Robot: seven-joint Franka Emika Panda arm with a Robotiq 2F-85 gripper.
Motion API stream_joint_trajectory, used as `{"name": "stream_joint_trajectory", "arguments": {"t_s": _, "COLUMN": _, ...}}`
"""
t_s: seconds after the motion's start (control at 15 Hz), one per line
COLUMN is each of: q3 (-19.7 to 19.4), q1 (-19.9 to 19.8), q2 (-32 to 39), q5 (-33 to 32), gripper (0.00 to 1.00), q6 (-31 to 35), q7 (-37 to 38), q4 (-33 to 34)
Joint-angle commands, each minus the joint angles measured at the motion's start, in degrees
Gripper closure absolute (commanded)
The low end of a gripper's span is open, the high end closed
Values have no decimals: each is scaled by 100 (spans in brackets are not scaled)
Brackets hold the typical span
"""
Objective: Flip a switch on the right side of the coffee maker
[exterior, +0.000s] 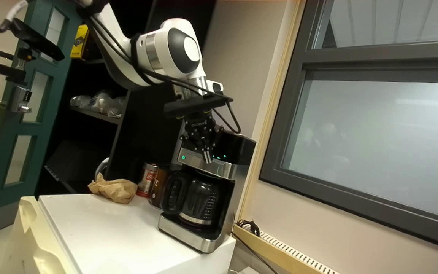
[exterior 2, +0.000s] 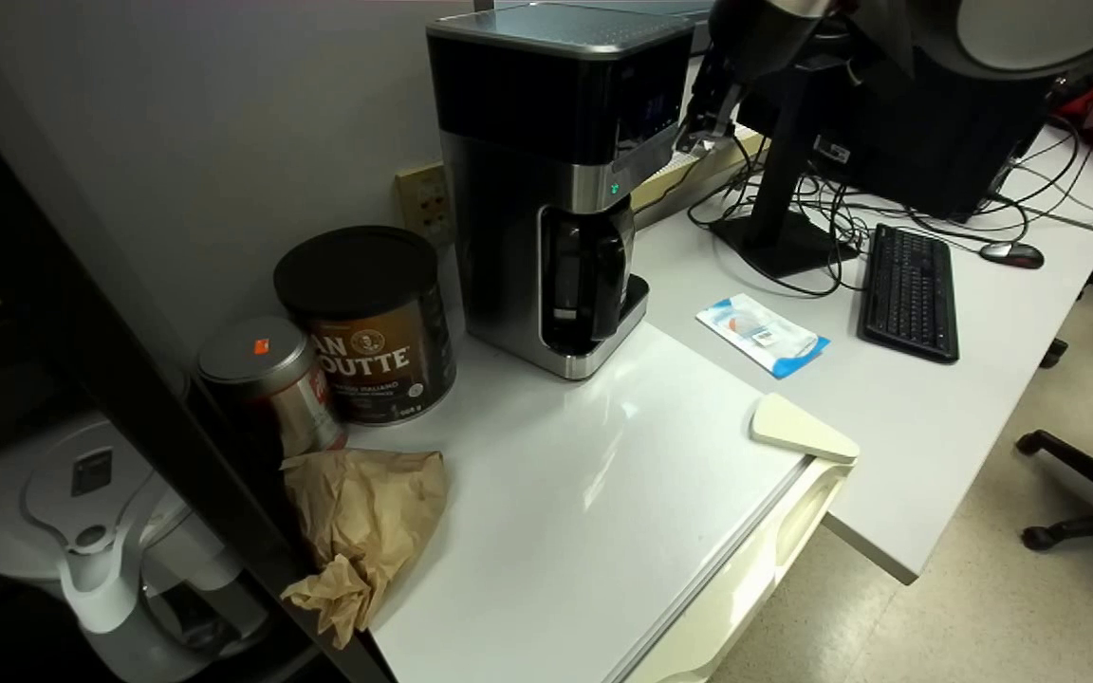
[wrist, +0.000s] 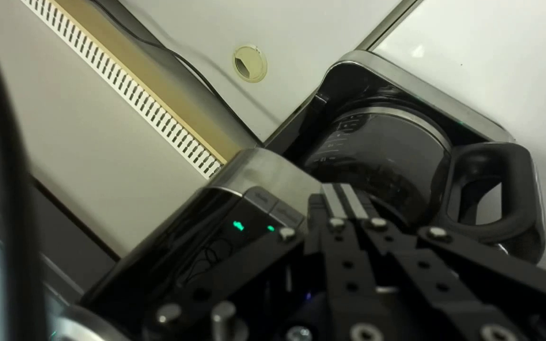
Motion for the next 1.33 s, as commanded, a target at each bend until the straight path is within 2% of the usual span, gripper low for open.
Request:
{"name": "stream_joint_trajectory", "arguments": {"t_s": 0.0, "q3": -88, "q1": 90, "q2": 277, "q5": 70, "gripper": 100, "q6": 112, "q7": 10, "q4": 400}}
{"name": "stream_joint_trajectory", "arguments": {"t_s": 0.4, "q3": -85, "q1": 70, "q2": 433, "q5": 119, "gripper": 100, "q6": 57, "q7": -22, "q4": 604}}
{"name": "stream_joint_trajectory", "arguments": {"t_s": 0.67, "q3": -83, "q1": 69, "q2": 360, "q5": 98, "gripper": 100, "q6": 131, "q7": -29, "q4": 483}}
{"name": "stream_joint_trajectory", "arguments": {"t_s": 0.8, "q3": -107, "q1": 82, "q2": 205, "q5": 44, "gripper": 100, "q6": 242, "q7": 0, "q4": 243}}
{"name": "stream_joint_trajectory", "arguments": {"t_s": 1.07, "q3": -214, "q1": 163, "q2": -324, "q5": -187, "gripper": 100, "q6": 606, "q7": 35, "q4": -704}}
{"name": "stream_joint_trajectory", "arguments": {"t_s": 1.27, "q3": -592, "q1": 437, "q2": -777, "q5": -628, "gripper": 100, "q6": 1124, "q7": 298, "q4": -1565}}
